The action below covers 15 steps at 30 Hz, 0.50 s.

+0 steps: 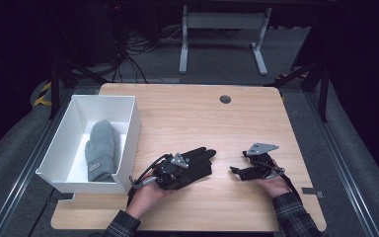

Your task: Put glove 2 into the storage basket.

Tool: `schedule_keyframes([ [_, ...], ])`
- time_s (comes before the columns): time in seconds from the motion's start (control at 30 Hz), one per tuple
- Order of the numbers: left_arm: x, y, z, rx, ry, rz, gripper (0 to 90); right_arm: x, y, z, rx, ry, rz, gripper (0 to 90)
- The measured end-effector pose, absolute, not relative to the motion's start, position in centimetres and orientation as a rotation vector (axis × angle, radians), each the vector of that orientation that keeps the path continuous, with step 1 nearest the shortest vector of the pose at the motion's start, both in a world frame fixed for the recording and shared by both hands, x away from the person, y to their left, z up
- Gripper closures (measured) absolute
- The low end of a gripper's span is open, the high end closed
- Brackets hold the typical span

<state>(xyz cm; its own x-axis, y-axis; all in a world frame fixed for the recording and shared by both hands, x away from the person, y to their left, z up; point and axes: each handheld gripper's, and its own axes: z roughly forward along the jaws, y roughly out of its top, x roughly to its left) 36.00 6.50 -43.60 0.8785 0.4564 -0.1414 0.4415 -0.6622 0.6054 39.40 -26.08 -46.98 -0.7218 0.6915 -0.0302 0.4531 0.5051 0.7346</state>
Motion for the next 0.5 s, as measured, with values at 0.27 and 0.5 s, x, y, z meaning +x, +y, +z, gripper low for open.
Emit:
schedule_keyframes([
  [0.27, 36.9, 6.6, -41.9, 2.401, 0.567, 0.187, 38.7, 39.4, -26.1, -47.0, 0.966, 2.43, 1.046, 17.1],
  [0.5, 38.6, 5.3, -42.3, 2.438, 0.527, 0.254, 15.7, 39.3, -26.3, -47.0, 0.967, 2.428, 1.047, 17.1],
])
